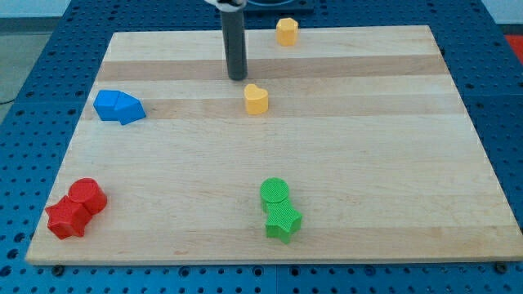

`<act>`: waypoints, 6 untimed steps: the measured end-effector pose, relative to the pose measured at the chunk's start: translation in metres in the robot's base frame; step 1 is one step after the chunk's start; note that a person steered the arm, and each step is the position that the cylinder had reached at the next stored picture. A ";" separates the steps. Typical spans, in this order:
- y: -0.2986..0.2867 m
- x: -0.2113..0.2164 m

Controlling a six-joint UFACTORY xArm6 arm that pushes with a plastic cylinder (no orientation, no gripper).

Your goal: Move yellow hexagon a bit right and then down

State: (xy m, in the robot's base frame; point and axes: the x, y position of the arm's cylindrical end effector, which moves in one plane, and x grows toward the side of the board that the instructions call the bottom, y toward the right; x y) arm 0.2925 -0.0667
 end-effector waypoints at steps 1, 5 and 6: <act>0.000 -0.059; 0.095 -0.100; 0.156 -0.096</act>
State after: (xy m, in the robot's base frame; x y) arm 0.1966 0.0891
